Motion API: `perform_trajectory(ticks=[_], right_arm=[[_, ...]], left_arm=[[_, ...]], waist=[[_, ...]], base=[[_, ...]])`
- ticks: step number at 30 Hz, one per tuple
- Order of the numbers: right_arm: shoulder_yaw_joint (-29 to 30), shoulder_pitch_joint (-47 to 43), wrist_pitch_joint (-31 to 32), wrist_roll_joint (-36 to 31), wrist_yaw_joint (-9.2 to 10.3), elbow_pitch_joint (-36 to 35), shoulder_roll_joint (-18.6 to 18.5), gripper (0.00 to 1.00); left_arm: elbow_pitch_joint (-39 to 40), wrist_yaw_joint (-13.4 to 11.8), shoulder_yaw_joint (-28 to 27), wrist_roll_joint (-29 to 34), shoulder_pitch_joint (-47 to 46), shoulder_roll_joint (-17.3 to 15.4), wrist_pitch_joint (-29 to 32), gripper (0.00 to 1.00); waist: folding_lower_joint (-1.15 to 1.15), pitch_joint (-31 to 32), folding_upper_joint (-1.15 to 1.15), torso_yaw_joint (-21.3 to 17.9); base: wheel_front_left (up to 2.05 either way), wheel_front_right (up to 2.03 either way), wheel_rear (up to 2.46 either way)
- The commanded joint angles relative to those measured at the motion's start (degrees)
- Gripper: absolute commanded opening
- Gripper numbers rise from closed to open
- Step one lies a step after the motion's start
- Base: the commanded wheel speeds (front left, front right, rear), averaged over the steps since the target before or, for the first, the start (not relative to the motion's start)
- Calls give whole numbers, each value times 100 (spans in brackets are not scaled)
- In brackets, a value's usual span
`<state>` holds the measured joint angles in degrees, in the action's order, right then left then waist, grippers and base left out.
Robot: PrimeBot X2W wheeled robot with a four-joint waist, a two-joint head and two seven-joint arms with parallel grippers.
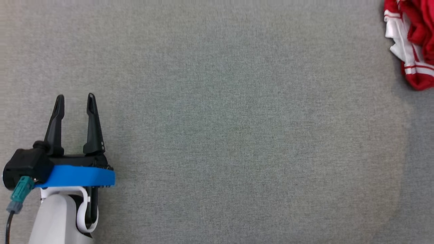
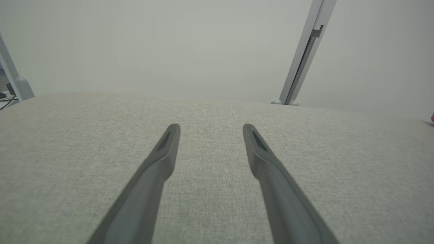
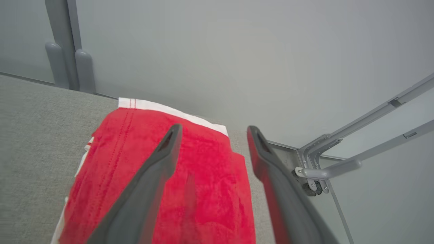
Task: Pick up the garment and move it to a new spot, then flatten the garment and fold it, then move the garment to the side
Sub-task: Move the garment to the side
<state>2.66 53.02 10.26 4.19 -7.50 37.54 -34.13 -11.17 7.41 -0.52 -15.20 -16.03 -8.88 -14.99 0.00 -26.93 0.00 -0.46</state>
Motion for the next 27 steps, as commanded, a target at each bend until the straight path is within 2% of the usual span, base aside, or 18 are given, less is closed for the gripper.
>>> perform_trajectory(ticks=[1, 8, 15, 20, 27], right_arm=[[0, -104, -85, -45, 1, -15, 43, 100], [-290, -476, -885, 68, 1, -227, 587, 100], [-866, -1007, -1641, 393, 1, -398, 1163, 100], [-1190, -1533, -1996, 586, 1, -517, 1597, 100], [-1231, -2406, -2223, 766, 1, -745, 2083, 100]], left_arm=[[-28, 15, -29, 20, 113, 2, -26, 100], [-135, 15, -226, 119, 465, 103, -25, 100], [-232, -1, -344, 246, 864, 186, -25, 100], [-272, -38, -375, 334, 1125, 231, -25, 100], [-312, -100, -326, 432, 1415, 270, -25, 100]], waist=[[0, 124, 0, -53], [0, 785, 0, -48], [0, 1475, 0, 14], [0, 1940, 0, 57], [0, 2410, 0, 47]], base=[[0, 0, 0], [0, 0, 0], [0, 0, 0], [0, 0, 0], [0, 0, 0]])
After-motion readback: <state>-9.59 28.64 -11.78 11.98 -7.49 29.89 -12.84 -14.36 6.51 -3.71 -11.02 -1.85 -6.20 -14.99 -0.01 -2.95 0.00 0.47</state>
